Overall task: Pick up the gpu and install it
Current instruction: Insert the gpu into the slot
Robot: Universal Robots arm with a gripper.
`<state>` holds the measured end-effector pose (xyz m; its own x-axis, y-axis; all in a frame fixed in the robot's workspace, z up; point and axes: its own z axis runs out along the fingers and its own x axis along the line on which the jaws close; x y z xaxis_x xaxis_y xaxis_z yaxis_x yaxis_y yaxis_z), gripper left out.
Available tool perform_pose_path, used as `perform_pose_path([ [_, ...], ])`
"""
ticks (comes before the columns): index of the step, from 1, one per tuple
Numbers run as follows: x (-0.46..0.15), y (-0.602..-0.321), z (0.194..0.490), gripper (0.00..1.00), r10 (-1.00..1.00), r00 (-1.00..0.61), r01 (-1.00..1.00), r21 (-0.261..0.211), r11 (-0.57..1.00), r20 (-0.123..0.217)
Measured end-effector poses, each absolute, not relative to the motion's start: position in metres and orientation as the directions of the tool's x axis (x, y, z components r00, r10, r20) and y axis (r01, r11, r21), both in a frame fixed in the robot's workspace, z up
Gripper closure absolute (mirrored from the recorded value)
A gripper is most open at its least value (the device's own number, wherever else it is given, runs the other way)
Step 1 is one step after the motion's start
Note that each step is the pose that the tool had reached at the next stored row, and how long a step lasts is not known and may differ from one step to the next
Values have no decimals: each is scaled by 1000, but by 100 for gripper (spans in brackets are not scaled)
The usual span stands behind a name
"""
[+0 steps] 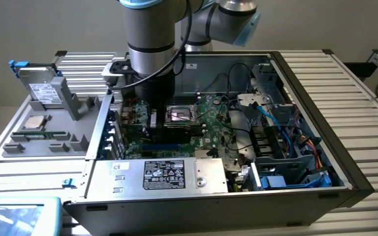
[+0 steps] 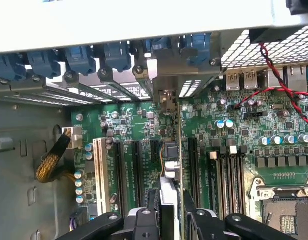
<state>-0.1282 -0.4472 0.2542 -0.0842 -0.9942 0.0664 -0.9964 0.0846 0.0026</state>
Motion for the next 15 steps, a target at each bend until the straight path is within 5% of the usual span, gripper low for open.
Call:
perform_pose_path([
  [15,-130,-452,248,71,-995,-86,-996,4,87,46],
])
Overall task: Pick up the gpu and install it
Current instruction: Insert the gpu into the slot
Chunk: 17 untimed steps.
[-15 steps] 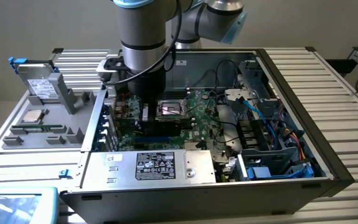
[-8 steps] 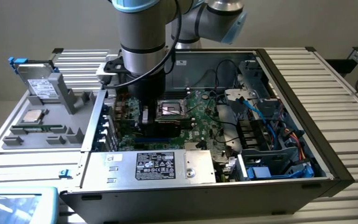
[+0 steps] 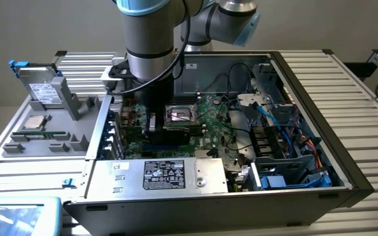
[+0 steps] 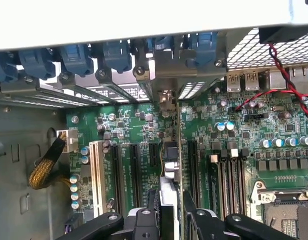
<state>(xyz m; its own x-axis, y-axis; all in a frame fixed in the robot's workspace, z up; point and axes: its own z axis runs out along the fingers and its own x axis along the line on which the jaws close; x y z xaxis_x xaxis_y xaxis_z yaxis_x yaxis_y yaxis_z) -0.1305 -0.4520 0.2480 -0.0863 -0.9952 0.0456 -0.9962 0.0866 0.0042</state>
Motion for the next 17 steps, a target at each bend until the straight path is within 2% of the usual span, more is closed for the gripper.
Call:
perform_pose_path([
  [7,-130,-455,248,71,-996,-86,-996,6,87,29],
  [17,-130,-457,248,71,-996,-86,-996,6,86,29],
])
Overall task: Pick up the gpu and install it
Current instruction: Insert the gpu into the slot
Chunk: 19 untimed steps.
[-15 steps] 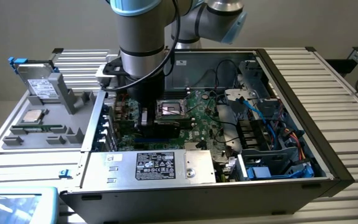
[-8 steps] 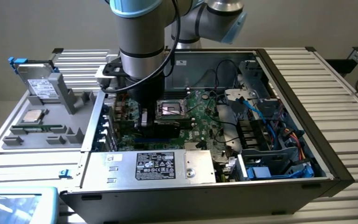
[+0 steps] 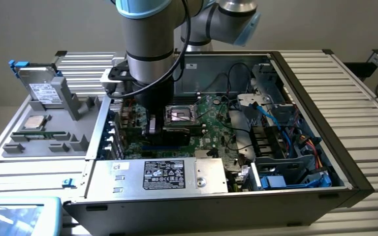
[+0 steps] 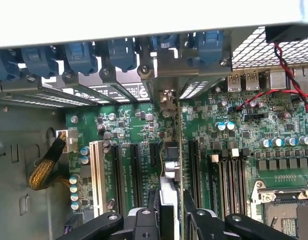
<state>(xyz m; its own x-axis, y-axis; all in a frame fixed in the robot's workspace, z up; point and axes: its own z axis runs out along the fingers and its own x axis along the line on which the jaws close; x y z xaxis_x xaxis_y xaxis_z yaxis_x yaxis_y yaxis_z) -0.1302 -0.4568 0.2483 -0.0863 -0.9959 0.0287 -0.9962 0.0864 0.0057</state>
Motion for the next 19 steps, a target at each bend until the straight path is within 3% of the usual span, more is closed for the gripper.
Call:
perform_pose_path([
  [19,-130,-449,248,71,-995,-87,-996,9,87,39],
])
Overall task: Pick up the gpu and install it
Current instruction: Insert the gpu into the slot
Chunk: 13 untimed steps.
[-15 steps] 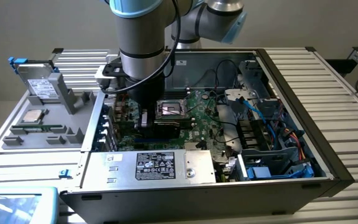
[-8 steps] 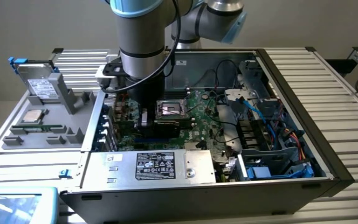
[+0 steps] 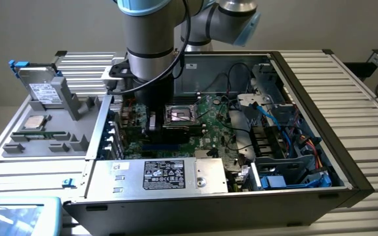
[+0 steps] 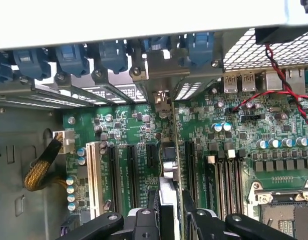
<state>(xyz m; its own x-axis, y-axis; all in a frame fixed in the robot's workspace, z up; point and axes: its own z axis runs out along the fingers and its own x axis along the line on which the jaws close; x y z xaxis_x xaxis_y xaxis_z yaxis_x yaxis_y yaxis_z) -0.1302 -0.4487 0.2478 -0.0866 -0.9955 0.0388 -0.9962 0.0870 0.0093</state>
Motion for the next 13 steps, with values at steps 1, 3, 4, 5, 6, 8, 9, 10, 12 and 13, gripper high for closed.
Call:
perform_pose_path([
  [1,-130,-449,248,71,-995,-87,-996,9,87,39],
  [3,-130,-449,247,71,-995,-87,-996,9,87,40],
  [4,-130,-449,247,71,-995,-87,-996,9,87,42],
  [5,-130,-449,246,71,-995,-87,-996,9,88,44],
  [6,-130,-448,245,71,-995,-88,-996,9,88,46],
  [8,-130,-447,245,71,-995,-87,-996,9,88,47],
  [9,-130,-446,245,71,-995,-87,-996,9,88,47],
  [10,-130,-446,245,71,-995,-87,-996,10,88,47],
  [12,-130,-446,244,71,-995,-87,-996,10,88,49],
  [13,-130,-446,244,71,-995,-87,-996,9,88,51],
])
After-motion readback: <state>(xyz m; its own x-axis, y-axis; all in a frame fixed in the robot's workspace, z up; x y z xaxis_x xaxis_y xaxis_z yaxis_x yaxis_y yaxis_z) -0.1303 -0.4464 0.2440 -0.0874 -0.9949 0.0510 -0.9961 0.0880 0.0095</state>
